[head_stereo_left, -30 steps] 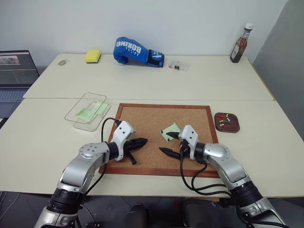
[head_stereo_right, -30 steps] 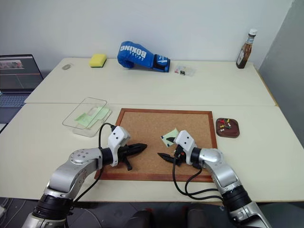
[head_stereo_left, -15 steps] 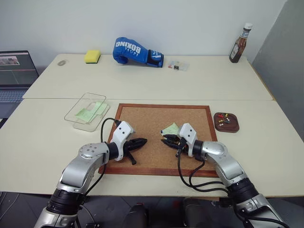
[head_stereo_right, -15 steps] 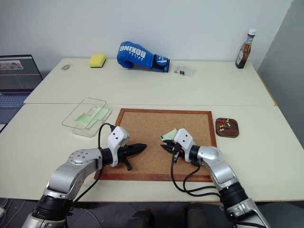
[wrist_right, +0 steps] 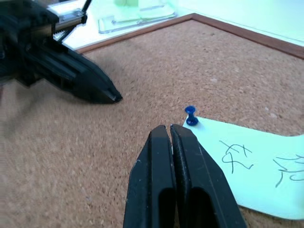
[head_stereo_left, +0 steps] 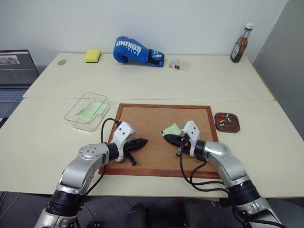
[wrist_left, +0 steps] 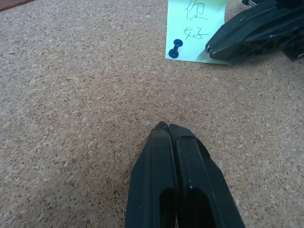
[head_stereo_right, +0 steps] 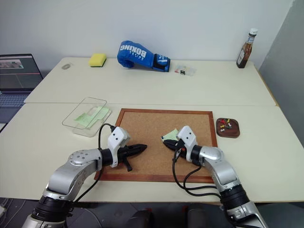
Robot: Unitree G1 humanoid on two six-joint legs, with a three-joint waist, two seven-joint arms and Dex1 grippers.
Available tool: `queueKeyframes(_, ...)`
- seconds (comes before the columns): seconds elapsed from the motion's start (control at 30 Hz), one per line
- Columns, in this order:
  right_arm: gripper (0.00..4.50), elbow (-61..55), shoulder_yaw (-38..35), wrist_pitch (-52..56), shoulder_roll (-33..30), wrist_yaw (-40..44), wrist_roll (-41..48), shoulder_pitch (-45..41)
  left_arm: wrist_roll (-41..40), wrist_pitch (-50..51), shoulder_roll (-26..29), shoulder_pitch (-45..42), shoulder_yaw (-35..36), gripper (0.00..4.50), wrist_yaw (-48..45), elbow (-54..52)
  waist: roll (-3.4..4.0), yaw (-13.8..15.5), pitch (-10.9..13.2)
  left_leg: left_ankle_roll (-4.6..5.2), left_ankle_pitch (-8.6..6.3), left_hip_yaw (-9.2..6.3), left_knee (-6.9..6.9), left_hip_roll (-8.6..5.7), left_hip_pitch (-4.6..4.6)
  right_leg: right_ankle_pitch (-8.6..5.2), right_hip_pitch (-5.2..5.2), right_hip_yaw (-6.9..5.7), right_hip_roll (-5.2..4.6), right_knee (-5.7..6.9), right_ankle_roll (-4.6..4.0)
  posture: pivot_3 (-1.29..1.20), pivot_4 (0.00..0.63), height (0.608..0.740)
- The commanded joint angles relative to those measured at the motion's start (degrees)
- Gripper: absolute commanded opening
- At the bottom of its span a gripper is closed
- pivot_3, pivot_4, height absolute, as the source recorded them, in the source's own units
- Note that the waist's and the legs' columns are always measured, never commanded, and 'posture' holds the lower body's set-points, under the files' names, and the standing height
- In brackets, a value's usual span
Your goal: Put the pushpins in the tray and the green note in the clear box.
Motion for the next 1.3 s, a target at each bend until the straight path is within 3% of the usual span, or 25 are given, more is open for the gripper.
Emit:
queueKeyframes(0.03, 0.02, -8.37, -3.41, 3.21, -1.25, -0.93, 3.10, -1.70, 0.61, 1.58, 0.75, 1.48, -1.08, 0.00, -0.32, 0.99, -0.01, -0.01, 0.00, 0.00, 0.00, -0.01, 0.00, 0.01, 0.01, 0.00, 0.01, -0.01, 0.00, 0.00, 0.01, 0.00, 0.150, 0.740)
queueKeyframes(0.33, 0.02, -10.65, -11.01, 7.04, -4.35, -7.72, 2.95, -2.53, 0.69, 1.42, 0.62, 1.50, -1.36, 0.00, -0.37, 1.03, -0.01, 0.00, -0.01, 0.00, 0.00, -0.03, 0.00, 0.01, 0.02, -0.11, 0.02, -0.04, 0.01, 0.00, 0.18, 0.00, 0.150, 0.740)
queueKeyframes(0.53, 0.02, -2.23, -14.45, -8.17, -15.80, -15.50, -12.81, -0.39, 0.73, 0.96, 0.72, 2.00, -1.43, 0.00, -0.45, 0.98, 0.01, 0.34, -0.01, 0.00, 0.00, 0.07, 0.00, -0.03, 0.01, -0.12, 0.02, -0.01, -0.03, -0.03, 0.20, 0.00, 0.150, 0.740)
queueKeyframes(0.67, 0.02, 4.34, -15.30, -14.83, -20.59, -18.41, -17.79, 0.98, 0.82, 0.74, 0.54, 1.79, -1.79, 0.00, -0.65, 1.28, 0.01, 0.25, -0.01, 0.01, 0.00, 0.14, -0.05, -0.02, 0.02, -0.14, 0.02, 0.03, -0.02, -0.05, 0.21, 0.00, 0.150, 0.740)
queueKeyframes(1.13, 0.02, 12.90, -12.54, -20.71, -20.61, -19.99, -22.90, 1.13, 1.10, 0.50, 0.21, -0.21, -1.96, 0.00, -1.04, 2.02, 0.01, 0.46, -0.01, 0.04, 0.02, 0.18, 0.02, -0.03, 0.05, -0.07, 0.07, 0.08, -0.02, -0.01, 0.15, 0.00, 0.150, 0.740)
queueKeyframes(1.3, 0.96, 14.82, -12.71, -21.71, -20.75, -20.64, -23.67, 0.89, 1.18, 0.38, 0.35, 0.14, -1.83, 0.00, -1.00, 1.87, 0.01, 0.52, -0.01, 0.04, 0.02, 0.18, 0.01, -0.02, 0.06, 0.00, 0.07, 0.08, -0.02, -0.01, 0.02, 0.00, 0.150, 0.740)
